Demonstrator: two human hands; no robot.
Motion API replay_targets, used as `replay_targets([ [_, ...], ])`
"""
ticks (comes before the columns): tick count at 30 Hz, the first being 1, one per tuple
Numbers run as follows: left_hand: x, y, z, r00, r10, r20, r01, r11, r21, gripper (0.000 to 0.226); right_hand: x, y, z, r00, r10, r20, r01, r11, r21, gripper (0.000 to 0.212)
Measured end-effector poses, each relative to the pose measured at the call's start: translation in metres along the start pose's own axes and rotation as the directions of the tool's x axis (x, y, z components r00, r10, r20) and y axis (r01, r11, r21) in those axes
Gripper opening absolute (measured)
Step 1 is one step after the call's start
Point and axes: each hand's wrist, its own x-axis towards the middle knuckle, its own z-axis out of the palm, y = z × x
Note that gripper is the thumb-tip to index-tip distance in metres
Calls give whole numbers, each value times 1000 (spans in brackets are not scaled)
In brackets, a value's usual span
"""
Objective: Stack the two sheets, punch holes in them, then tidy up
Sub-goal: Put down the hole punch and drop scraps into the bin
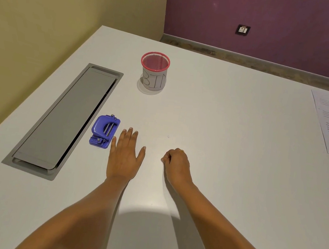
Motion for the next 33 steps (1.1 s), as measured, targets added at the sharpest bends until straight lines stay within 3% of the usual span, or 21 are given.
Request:
replay_targets([
  [4,0,0,-1,1000,0,0,0,1000,2,56,2,-3,-10,994,96,-51,-81,966,246,20],
  [7,-1,1,-2,1000,-1,0,1,1000,-5,56,7,1,-23,975,220,14,-191,808,558,25],
  [9,-1,2,-2,1000,0,-5,0,1000,1,56,12,4,-29,958,283,44,-248,745,619,24],
  [12,-1,3,-3,1000,0,-4,0,1000,16,56,20,5,-33,948,317,39,-276,750,601,15],
  [15,-1,3,-3,1000,-1,0,1,1000,14,56,28,-1,-36,950,312,27,-272,779,564,18],
  [25,-1,2,-1,1000,-5,-5,5,1000,30,56,55,-14,-27,979,171,-111,-126,935,331,14],
  [31,0,1,0,1000,-9,-4,9,1000,26,56,61,-15,-20,976,148,-160,-101,958,268,1],
  [33,0,1,0,1000,-10,-3,10,1000,27,56,62,-17,-17,977,127,-169,-92,975,201,7],
])
